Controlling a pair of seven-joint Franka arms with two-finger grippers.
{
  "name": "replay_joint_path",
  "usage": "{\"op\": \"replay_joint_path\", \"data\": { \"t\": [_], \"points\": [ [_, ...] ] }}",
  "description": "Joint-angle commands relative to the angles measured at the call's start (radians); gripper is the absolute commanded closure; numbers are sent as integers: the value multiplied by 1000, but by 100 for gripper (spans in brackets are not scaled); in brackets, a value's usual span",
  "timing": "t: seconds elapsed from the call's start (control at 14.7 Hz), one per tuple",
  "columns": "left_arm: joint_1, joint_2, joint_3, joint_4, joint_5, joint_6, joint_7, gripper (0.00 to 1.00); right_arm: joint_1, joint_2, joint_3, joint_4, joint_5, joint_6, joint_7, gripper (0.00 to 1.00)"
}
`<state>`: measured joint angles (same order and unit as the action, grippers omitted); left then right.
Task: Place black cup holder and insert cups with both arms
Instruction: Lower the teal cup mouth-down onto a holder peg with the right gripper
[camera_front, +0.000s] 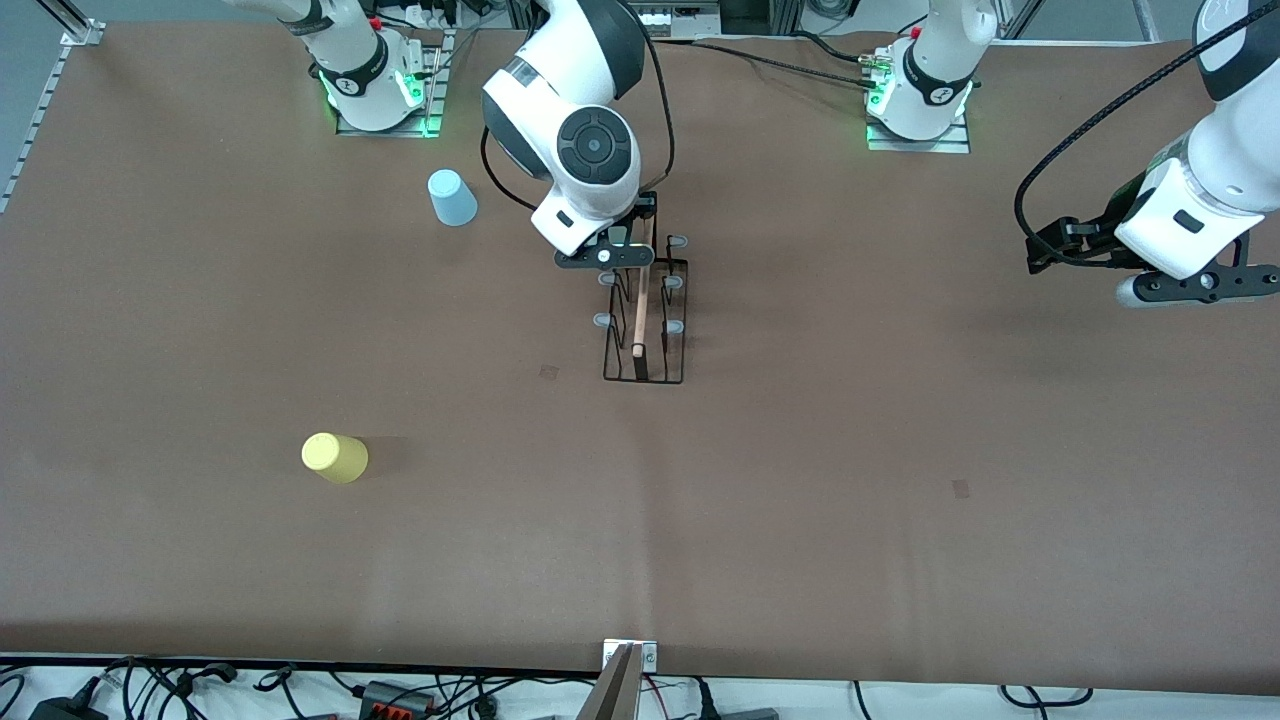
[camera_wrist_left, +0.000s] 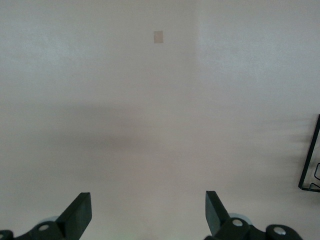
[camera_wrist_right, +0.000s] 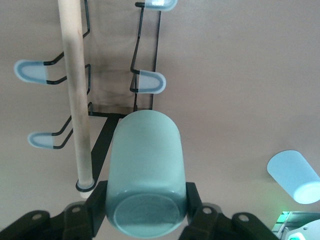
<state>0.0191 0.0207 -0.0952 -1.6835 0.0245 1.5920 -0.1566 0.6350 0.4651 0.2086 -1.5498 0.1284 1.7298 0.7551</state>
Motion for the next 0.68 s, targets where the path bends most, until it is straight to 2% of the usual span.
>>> {"op": "replay_joint_path", "data": {
  "t": [0.0, 0.61],
  "points": [
    [10, -13, -12, -12, 17, -4, 5, 0, 5, -2, -2, -6, 11, 5, 18, 85],
    [10, -13, -11, -12, 17, -4, 5, 0, 18, 41, -3, -6, 2, 53, 18, 85]
  ]
}}
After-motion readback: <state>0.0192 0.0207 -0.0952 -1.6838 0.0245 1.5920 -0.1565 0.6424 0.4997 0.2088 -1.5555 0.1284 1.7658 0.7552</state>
